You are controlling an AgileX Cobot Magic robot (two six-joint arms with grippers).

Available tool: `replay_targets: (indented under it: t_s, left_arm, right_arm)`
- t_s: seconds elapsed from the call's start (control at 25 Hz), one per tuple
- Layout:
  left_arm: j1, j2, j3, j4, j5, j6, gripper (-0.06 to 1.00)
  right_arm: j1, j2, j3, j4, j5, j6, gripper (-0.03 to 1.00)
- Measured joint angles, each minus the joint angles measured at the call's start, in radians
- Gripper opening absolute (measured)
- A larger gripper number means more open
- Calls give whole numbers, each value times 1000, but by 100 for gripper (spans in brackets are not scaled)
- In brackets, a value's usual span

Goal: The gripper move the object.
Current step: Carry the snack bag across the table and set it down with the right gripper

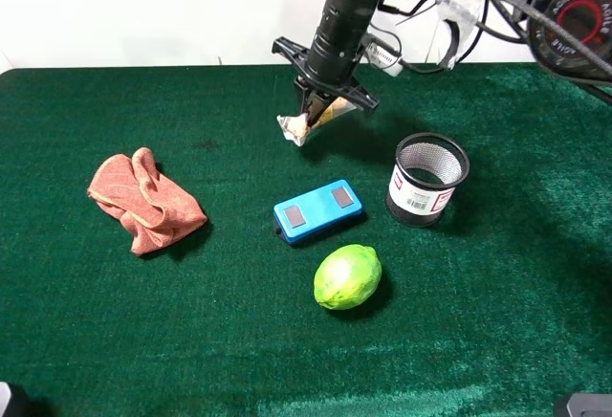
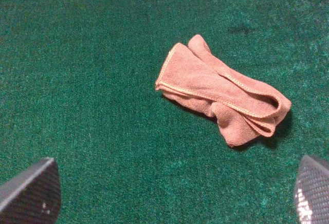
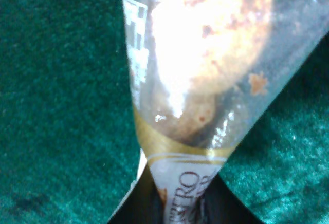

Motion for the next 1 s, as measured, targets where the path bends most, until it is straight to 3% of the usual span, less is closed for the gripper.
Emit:
replay_targets:
  t_s: [1.0]
  left_arm:
    - [0,0,0,0,0,0,91]
  right_arm:
    - [0,-199,0,-59,139,-255,5]
